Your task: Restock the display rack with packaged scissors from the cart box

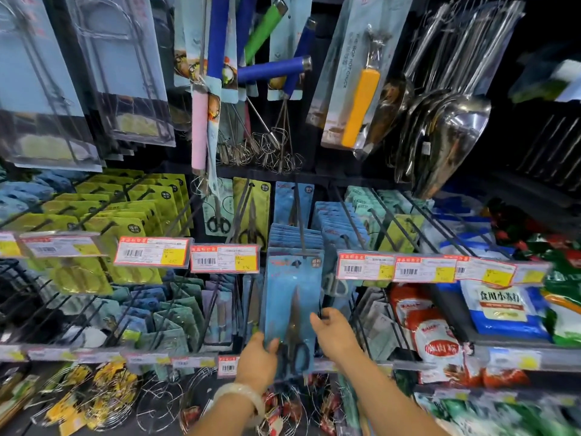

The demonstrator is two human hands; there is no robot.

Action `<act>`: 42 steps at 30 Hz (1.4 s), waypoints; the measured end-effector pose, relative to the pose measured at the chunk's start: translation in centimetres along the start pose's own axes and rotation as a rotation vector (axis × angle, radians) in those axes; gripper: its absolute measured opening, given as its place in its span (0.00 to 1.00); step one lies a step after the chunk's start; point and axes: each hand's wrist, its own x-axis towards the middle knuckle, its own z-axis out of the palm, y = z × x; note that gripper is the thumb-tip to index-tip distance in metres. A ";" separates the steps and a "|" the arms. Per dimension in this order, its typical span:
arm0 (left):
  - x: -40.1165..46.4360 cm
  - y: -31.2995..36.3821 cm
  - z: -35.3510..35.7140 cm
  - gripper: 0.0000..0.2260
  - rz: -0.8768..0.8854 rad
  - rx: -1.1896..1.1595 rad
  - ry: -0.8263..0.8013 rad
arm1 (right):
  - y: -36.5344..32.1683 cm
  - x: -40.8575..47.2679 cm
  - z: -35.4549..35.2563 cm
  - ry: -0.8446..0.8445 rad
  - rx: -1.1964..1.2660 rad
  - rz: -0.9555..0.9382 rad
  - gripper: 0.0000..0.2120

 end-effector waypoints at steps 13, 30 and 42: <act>-3.5 3.0 4.8 0.23 0.136 0.679 -0.181 | 7.5 -4.9 -5.8 -0.018 -0.356 0.028 0.19; -25.0 22.6 35.9 0.26 1.062 1.094 -0.383 | 29.0 -21.3 -38.3 0.449 -0.820 0.242 0.23; -36.0 26.6 53.0 0.25 1.272 1.264 -0.640 | 43.5 -29.8 -49.2 0.517 -0.637 0.542 0.27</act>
